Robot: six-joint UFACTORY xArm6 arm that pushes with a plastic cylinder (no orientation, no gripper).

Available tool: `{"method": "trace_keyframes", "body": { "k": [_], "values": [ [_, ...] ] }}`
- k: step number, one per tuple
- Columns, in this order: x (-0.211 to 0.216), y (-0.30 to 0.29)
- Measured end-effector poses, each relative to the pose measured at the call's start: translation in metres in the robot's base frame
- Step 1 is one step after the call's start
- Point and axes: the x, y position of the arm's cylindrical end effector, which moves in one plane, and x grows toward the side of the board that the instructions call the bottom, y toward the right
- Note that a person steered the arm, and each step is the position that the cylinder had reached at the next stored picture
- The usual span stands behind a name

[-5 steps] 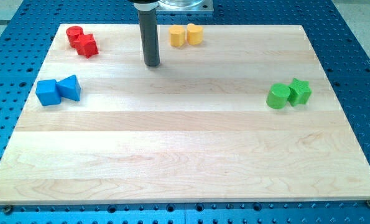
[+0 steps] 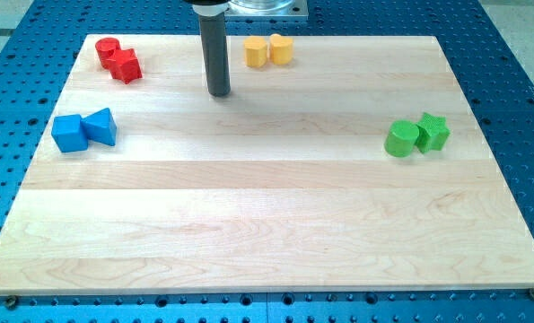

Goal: Place your arm below the yellow blocks

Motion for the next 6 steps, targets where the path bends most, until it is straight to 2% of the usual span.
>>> {"method": "trace_keyframes", "body": {
  "k": [3, 4, 5, 6],
  "values": [
    [0.013, 0.006],
    [-0.021, 0.046],
    [-0.024, 0.107],
    [-0.018, 0.143]
  ]
}}
